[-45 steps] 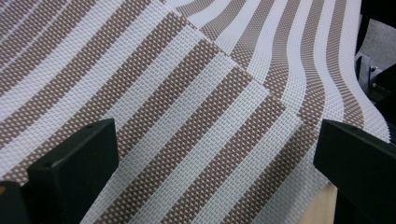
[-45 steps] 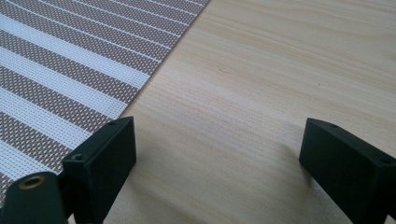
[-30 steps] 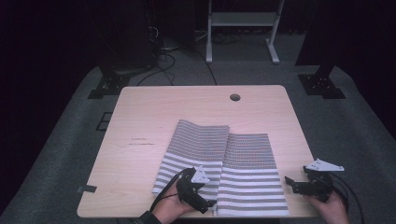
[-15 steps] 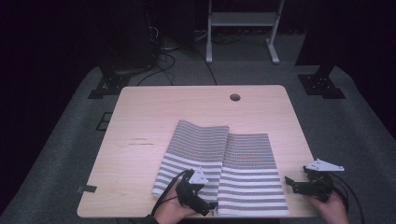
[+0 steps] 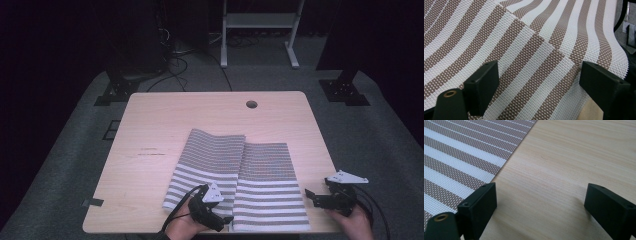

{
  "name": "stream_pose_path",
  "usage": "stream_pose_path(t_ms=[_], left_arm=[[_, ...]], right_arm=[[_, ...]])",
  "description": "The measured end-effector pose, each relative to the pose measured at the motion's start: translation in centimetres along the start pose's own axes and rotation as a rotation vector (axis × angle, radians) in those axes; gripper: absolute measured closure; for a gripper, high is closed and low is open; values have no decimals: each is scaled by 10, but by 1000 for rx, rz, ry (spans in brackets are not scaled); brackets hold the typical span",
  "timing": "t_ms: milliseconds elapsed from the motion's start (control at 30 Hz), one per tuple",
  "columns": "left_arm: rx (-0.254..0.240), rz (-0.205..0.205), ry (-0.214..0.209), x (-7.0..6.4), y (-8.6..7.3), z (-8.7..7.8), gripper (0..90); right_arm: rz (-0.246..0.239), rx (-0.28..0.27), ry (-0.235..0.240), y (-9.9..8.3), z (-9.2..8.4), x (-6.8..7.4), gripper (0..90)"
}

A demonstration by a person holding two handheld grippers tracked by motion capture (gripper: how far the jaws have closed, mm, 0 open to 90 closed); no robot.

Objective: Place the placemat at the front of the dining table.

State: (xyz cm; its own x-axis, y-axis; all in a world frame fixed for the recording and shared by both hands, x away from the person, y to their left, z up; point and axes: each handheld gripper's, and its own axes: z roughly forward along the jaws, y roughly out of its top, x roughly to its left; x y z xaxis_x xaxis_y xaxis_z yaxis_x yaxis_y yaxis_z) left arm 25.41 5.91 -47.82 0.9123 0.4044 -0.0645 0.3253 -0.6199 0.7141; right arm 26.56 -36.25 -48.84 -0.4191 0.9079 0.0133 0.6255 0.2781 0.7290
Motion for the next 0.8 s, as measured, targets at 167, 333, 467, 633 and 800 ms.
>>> stream_pose_path(t_ms=[167,333,467,633,800], left_arm=[[-14,-5,7,9,-2,-6,375],[-14,-32,22,15,-1,-8,554],[-12,-104,-10,23,0,-9,782],[2,-139,-21,26,2,-11,852],[-15,-148,-35,26,4,-15,856]], right_arm=[[-1,0,0,0,0,0,96],[-2,0,2,0,0,0,96],[-1,0,2,0,0,0,96],[-1,0,3,0,0,0,96],[-2,0,4,0,0,0,96]])
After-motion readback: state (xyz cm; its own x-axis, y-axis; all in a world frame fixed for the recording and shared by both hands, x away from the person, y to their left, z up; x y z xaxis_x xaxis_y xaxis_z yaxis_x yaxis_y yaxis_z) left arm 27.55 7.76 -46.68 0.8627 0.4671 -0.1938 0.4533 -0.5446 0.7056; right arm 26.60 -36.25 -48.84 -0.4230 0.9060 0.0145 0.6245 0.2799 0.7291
